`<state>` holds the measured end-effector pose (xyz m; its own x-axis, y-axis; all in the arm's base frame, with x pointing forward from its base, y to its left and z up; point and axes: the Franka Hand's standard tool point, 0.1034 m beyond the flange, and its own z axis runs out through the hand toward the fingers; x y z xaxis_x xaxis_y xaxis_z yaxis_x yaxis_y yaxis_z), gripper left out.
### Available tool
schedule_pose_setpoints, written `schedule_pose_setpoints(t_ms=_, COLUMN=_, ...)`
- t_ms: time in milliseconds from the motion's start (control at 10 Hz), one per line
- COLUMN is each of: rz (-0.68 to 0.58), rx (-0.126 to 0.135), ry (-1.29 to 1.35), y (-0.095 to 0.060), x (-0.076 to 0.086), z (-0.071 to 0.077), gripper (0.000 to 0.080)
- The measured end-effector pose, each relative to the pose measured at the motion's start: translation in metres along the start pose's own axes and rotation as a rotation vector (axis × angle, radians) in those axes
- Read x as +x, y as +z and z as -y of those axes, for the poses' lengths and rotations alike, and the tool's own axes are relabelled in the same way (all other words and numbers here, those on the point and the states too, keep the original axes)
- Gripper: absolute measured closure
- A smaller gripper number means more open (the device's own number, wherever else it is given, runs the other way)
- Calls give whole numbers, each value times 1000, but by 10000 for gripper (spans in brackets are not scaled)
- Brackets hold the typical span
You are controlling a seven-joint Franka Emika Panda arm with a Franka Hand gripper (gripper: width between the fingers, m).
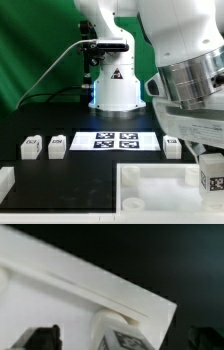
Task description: Assemble one leg
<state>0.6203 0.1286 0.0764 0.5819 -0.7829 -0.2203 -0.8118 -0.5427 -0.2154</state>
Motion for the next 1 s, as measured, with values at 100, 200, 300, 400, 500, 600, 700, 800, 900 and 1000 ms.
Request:
schedule_pose_setpoints(t_ms=100, rz=-22, rx=-44, ry=-173, y=-1, x=-4, z=1, gripper=153)
schedule_pose_setpoints(t_ms=200, rz=-21, rx=-41, ry=-247, y=0, x=-4, z=2, gripper=153)
schedule_pose_setpoints(t_ms=300, rz=-20, rx=-44, ry=-378, y=-1, x=-2, z=1, gripper=153)
schedule_pose_setpoints(t_ms=400, rz=-18, rx=-45, ry=-465, y=-1, x=-2, z=1, gripper=150)
schedule_pose_setpoints(t_ms=500, rz=-18, rx=-65, ry=-590, y=-3, x=2, z=0, gripper=150)
schedule_pose_setpoints(t_ms=600, rz=-38, rx=-93, ry=-730, y=-11, x=11, z=3, gripper=150)
schedule_pose_setpoints(t_ms=700, rz=-50, rx=-97, ry=-815, y=-16, x=17, z=7, gripper=150)
schedule_pose_setpoints(t_ms=800, rz=-66, rx=-124, ry=-987, y=-17, x=18, z=9, gripper=150)
schedule_pose_setpoints(t_ms=900, rz=-64, rx=-123, ry=-991, y=-16, x=17, z=9, gripper=150)
schedule_pose_setpoints(t_ms=1000, rz=-66, rx=-121, ry=-947, y=-16, x=17, z=9, gripper=281)
